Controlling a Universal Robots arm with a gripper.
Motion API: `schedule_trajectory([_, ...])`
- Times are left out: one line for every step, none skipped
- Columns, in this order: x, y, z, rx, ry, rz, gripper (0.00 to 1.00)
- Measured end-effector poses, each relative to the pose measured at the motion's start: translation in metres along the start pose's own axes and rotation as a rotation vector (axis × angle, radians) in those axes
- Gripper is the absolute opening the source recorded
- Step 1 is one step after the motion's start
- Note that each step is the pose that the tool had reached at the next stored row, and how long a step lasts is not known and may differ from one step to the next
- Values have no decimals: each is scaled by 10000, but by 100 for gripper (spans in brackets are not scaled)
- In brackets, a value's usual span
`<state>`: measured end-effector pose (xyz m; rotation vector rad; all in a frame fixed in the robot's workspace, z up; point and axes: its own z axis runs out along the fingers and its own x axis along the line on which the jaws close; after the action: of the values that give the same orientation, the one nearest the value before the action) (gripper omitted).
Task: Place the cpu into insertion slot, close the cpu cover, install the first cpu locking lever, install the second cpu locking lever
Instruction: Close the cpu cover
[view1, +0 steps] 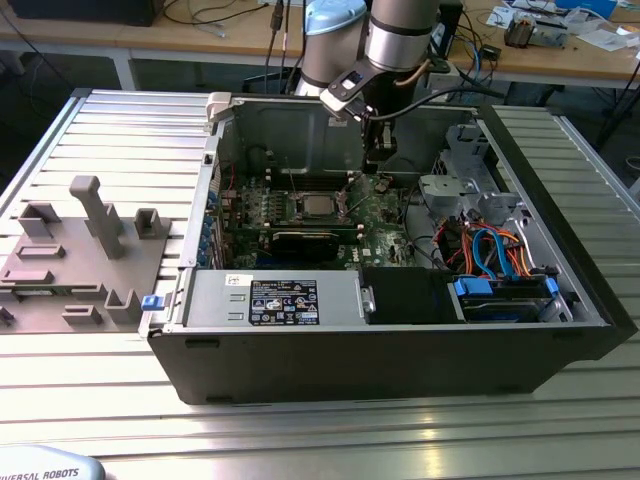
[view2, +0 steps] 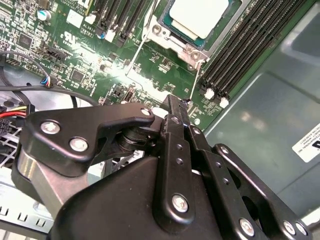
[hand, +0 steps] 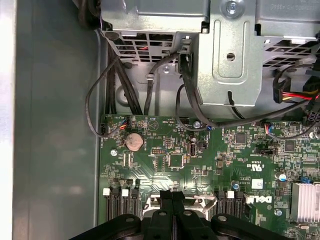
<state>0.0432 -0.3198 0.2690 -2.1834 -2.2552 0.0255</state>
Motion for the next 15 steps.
schedule_trajectory([-1, 5, -2, 5, 0, -3, 11])
schedule_trajectory([-1, 15, -1, 16, 4, -1, 11])
schedule_trajectory([-2, 34, 0, 45, 10, -1, 11])
schedule_trajectory([-2, 53, 4, 76, 18, -2, 11])
schedule_trajectory([-3, 74, 9, 118, 23, -3, 11])
schedule_trajectory([-4, 89, 16, 153, 27, -2, 11])
schedule_trajectory([-4, 104, 27, 192, 34, -2, 11])
schedule_trajectory([-4, 116, 35, 221, 36, -3, 11])
schedule_trajectory([-4, 130, 48, 261, 37, -4, 11])
schedule_trajectory([-5, 138, 60, 286, 38, -4, 11])
schedule_trajectory([-5, 143, 69, 306, 38, -4, 11])
schedule_trajectory([-5, 149, 79, 325, 39, -4, 11])
schedule_trajectory([-5, 153, 88, 340, 37, -5, 11])
schedule_trajectory([-5, 155, 93, 349, 37, -5, 11])
schedule_trajectory([-5, 156, 99, 356, 38, -5, 11])
